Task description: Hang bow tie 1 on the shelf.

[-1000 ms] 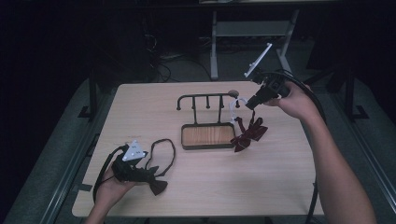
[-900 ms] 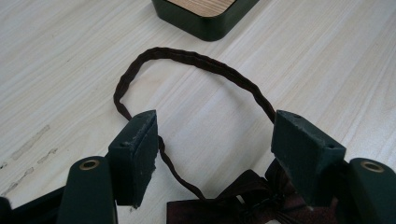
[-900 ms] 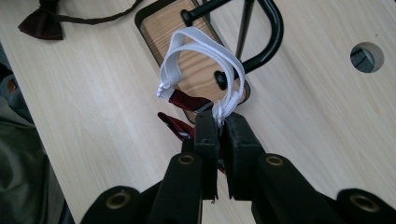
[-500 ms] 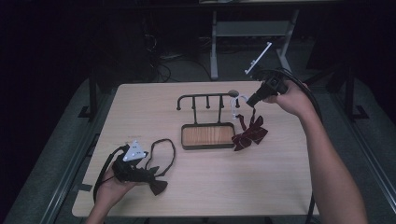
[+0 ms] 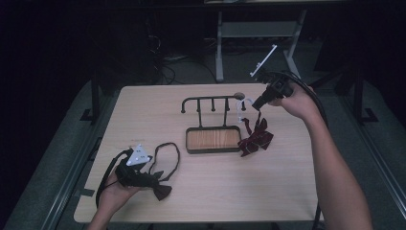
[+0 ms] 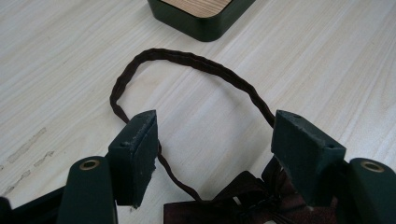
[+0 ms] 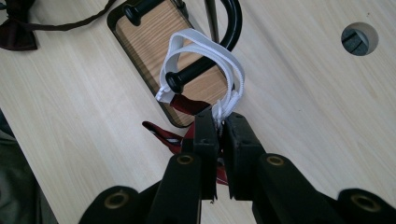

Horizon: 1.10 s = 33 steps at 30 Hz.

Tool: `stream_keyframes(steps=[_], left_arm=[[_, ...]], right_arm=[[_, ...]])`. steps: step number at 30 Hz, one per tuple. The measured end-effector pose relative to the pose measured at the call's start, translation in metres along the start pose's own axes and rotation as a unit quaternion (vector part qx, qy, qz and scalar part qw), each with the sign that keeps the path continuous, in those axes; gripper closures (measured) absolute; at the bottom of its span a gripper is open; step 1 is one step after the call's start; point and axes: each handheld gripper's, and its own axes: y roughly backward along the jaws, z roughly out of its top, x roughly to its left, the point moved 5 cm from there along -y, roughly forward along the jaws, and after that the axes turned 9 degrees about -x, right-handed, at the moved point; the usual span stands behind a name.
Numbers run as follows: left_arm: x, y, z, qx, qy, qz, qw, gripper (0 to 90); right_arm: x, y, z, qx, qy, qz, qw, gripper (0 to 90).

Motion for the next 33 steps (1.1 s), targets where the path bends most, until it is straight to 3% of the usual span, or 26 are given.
stream_keyframes(steps=[12, 33], left_arm=[[-0.001, 0.0, 0.0, 0.0, 0.0, -0.001, 1.0, 32.4], [0.0, -0.001, -0.001, 0.004, -0.003, -0.001, 1.0, 32.3]], right_arm=[[0.0, -0.003, -0.003, -0.006, -0.001, 0.003, 1.0, 78.5], [0.01, -0.014, -0.025, -0.022, -0.006, 0.049, 0.9985, 72.5]])
